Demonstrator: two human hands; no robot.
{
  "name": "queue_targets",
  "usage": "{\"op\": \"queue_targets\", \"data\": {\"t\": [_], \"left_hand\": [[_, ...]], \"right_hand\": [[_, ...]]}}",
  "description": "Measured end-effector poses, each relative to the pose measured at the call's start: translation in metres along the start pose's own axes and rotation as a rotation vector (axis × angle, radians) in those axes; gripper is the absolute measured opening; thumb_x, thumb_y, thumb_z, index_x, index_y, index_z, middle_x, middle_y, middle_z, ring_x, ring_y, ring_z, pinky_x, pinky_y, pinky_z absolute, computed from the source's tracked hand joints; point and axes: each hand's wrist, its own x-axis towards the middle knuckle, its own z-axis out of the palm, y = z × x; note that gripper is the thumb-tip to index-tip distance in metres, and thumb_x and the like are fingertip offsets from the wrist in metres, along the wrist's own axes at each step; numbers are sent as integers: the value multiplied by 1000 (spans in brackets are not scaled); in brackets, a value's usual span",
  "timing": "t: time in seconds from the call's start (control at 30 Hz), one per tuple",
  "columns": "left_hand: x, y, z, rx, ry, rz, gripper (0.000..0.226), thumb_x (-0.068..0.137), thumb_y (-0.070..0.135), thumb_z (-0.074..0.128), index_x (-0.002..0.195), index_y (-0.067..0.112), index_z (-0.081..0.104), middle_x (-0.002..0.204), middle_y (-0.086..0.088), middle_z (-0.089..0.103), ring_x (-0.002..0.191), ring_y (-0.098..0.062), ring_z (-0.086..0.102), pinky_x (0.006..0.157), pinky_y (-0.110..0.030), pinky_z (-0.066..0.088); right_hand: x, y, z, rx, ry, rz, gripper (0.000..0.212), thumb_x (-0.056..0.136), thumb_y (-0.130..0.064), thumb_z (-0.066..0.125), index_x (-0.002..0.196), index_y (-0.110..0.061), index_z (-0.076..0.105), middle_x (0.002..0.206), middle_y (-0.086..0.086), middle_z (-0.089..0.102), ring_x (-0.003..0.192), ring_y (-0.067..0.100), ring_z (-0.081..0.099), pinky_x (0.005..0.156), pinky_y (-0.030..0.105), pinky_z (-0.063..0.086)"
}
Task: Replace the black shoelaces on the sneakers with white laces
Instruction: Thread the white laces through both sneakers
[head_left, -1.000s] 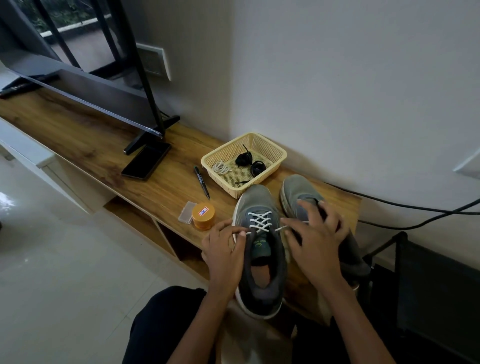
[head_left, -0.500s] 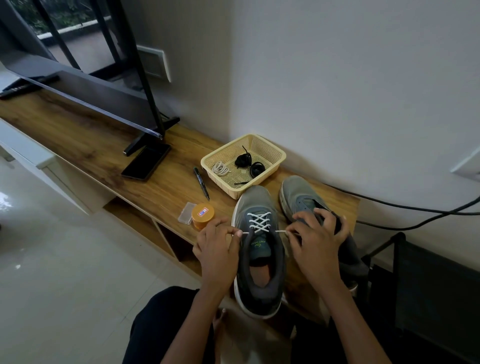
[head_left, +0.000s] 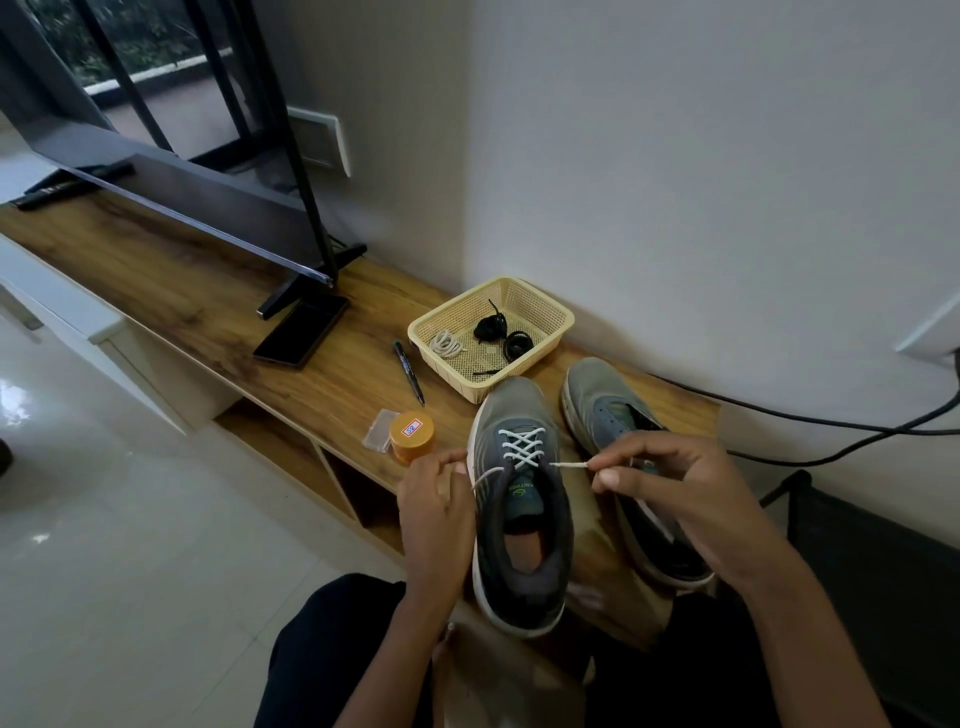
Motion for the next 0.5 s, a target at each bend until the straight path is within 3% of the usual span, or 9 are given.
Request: {"op": "queue_targets", "data": {"t": [0.1, 0.2, 0.27, 0.33, 0.5], "left_hand": [[-7, 6, -2, -51, -19, -18, 15, 93, 16, 53, 99, 27, 60, 99, 11, 61, 97, -7, 57, 88, -34, 49], [-17, 9, 1, -25, -60, -4, 15, 90, 23, 58, 95, 37, 56, 94, 13, 61, 89, -5, 59, 79, -31, 54], [-22, 9, 4, 4, -79, -10, 17, 88, 29, 61, 92, 43, 53, 95, 13, 61, 88, -4, 58, 76, -30, 54], [-24, 8, 6, 13, -100, -34, 18, 87, 29, 62, 92, 43, 53, 97, 13, 61, 90, -4, 58, 77, -30, 54], [-20, 5, 3, 39, -103, -7, 14, 86, 26, 65, 98, 32, 60, 98, 13, 59, 92, -4, 57, 74, -19, 47]], "right_hand": [[-1, -1, 0, 239, -80, -34, 28, 64, -33, 79, 80, -10, 76, 76, 16, 70, 78, 24, 67, 77, 24, 53], [-1, -1, 4, 315, -40, -74, 29, 59, -27, 81, 82, -10, 77, 79, 15, 72, 83, 23, 69, 80, 23, 52], [0, 2, 11, 237, 64, -41, 16, 66, -9, 77, 81, -13, 76, 81, 12, 73, 84, 20, 69, 78, 21, 52], [2, 17, 17, 13, 131, 11, 27, 74, 10, 67, 82, -15, 74, 83, 7, 73, 83, 17, 68, 76, 20, 52], [18, 45, 35, -364, 217, 3, 24, 79, 9, 61, 79, -12, 72, 84, 0, 66, 82, 16, 61, 75, 20, 49]]}}
